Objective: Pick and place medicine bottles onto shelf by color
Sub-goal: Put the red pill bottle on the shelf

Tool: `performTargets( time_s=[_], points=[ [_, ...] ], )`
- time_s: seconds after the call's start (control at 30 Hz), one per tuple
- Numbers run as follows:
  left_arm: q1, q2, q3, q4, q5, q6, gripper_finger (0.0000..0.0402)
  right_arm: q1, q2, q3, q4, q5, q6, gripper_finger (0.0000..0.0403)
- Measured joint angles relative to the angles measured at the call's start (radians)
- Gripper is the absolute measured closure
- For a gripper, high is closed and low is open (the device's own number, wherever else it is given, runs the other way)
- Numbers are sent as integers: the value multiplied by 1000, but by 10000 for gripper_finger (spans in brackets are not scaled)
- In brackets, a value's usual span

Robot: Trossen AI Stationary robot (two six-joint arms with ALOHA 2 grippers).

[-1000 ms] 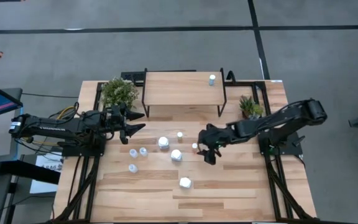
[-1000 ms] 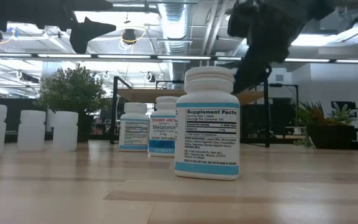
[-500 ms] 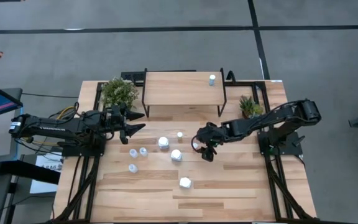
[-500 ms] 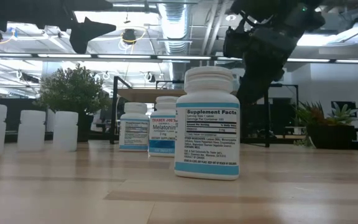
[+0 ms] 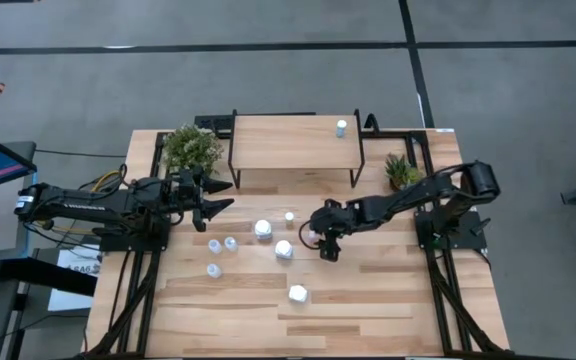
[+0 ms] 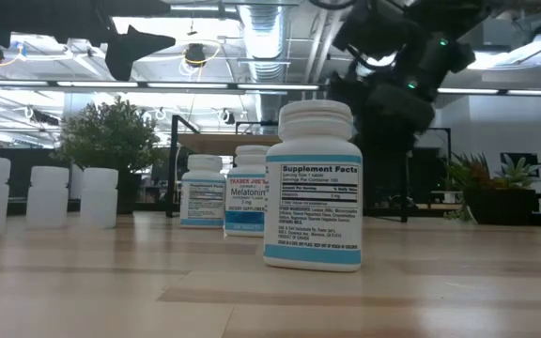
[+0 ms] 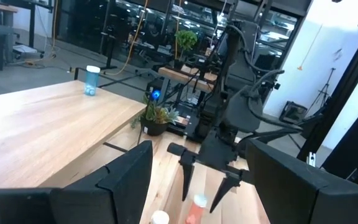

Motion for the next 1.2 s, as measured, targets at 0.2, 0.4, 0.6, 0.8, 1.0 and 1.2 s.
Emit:
performTargets(
  time_s=[0.2, 0.4, 0.6, 0.8, 1.0, 1.2],
  points=[
    [0, 0, 0, -1, 0, 0, 156, -8, 10, 25, -1, 0, -4, 117],
    [0, 0, 0, -4, 0, 0, 156, -10, 3, 23, -2, 0, -6, 117],
    [0, 0, 0, -5, 0, 0, 156, -10, 3, 23, -1, 0, -7, 117],
    [0, 0, 0, -5, 0, -1, 156, -10, 22, 24, 1, 0, -6, 117],
    [0, 0, 0, -5, 0, -2, 156, -8, 22, 23, 0, 0, 1, 117],
    [0, 0, 0, -5, 0, 2, 156, -15, 14, 23, -1, 0, 1, 117]
  ],
)
